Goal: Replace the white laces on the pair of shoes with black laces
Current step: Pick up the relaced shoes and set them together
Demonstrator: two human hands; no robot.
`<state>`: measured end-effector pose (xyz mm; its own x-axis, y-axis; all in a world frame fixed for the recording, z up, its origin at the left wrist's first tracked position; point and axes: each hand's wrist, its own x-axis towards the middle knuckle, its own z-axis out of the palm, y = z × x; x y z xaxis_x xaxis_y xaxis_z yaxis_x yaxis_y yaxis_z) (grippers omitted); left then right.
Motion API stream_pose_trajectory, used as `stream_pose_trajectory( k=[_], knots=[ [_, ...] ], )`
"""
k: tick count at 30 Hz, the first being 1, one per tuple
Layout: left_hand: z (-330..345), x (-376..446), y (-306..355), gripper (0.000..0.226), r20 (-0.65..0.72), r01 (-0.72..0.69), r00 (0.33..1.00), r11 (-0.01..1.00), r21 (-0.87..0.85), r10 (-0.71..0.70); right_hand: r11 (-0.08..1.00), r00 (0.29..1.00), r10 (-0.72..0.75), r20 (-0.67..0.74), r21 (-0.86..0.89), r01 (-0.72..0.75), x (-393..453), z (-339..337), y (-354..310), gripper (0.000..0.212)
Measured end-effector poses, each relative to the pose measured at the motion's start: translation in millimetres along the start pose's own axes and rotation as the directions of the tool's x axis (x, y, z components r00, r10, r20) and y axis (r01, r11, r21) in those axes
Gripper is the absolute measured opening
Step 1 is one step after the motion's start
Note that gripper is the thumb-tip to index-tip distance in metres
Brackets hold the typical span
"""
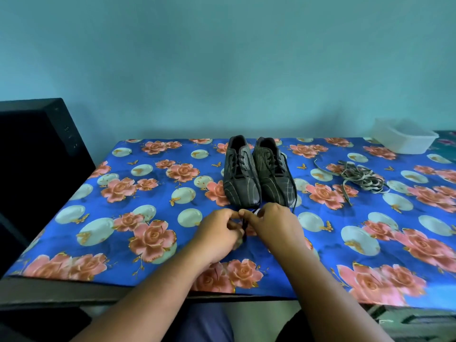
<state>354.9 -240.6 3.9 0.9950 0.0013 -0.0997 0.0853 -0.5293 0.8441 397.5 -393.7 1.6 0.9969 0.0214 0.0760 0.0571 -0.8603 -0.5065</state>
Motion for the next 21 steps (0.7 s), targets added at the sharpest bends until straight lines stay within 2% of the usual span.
stream_pose_trajectory(
  k=[3, 6, 8, 11, 16, 21],
  knots=[
    [-1, -1, 0, 0.024, 0.072, 0.064, 0.996, 0.972, -0.227, -0.049, 0.994, 0.999, 0.009, 0.038, 0.113, -0.014, 2, -2, -3, 0.047],
    [-6, -1, 1, 0.021, 0.050, 0.143, 0.990, 0.921, -0.363, -0.134, 0.983, 0.998, 0.054, 0.013, 0.176, -0.055, -3, -1, 0, 0.040],
    [-9, -1, 0, 0.020, 0.015, 0.159, 0.986, 0.915, -0.372, -0.165, 0.979, 0.997, 0.074, -0.026, 0.194, -0.067, -6, 0, 4, 0.034],
    [-11, 0, 0, 0.012, -0.009, 0.149, 0.986, 0.915, -0.376, -0.165, 0.987, 0.995, 0.079, -0.057, 0.145, -0.070, -4, -1, 3, 0.050],
    [-12, 4, 3, 0.008, -0.029, 0.148, 0.985, 0.923, -0.354, -0.169, 0.970, 0.995, 0.099, 0.017, 0.220, -0.100, 4, 3, -3, 0.034],
    [-10, 7, -1, 0.014, -0.017, 0.166, 0.982, 0.911, -0.377, -0.186, 0.936, 0.992, 0.114, 0.049, 0.330, -0.124, 2, -3, 2, 0.038]
  ],
)
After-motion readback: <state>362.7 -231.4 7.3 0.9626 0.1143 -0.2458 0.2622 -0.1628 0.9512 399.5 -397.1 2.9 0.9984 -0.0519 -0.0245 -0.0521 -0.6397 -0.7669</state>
